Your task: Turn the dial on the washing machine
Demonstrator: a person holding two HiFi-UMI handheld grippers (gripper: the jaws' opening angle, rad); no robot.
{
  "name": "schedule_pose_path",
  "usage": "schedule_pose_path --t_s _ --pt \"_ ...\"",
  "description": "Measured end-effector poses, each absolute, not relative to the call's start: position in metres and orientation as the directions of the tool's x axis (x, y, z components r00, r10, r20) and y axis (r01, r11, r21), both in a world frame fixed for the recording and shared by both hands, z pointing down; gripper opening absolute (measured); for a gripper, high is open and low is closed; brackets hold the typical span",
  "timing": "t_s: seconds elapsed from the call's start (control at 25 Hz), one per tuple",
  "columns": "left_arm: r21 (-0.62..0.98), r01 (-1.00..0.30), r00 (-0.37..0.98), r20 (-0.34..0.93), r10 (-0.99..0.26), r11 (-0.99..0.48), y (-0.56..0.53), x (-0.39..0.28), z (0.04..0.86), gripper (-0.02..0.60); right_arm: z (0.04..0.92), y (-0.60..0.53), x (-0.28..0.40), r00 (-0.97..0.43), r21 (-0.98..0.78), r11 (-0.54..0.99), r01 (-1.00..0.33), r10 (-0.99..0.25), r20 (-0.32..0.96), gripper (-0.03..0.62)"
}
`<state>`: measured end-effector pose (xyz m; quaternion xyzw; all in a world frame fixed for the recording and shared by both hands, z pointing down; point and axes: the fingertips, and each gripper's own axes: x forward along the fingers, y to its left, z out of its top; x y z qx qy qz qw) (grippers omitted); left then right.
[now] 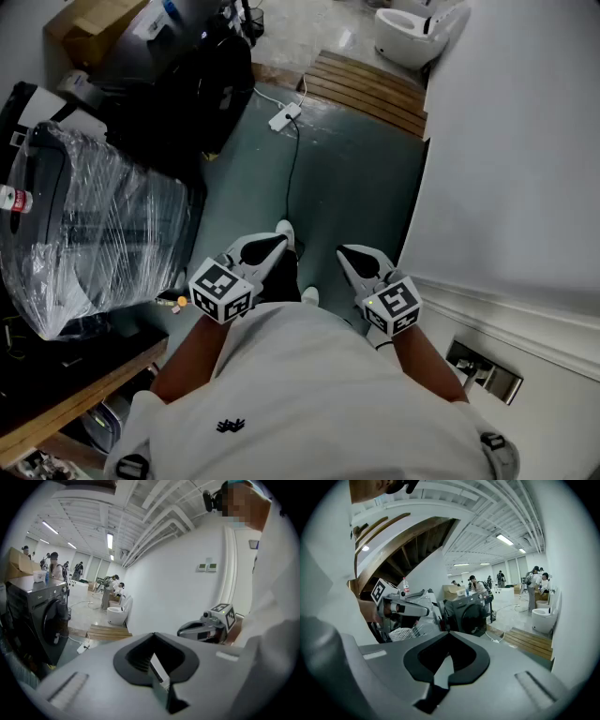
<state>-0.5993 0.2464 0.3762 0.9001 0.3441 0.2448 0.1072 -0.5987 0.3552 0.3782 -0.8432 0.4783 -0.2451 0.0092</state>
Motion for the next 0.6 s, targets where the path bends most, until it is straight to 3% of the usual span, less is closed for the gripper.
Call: schedule_pose_path --t_s 0.6 --pt "0.334 0.661 0.614 0.274 0.74 -0.672 0.217 -0.343 0.381 0.057 0.384 0.305 -0.361 0.453 -0.172 -0.571 -0.803 -0.771 0.447 0.0"
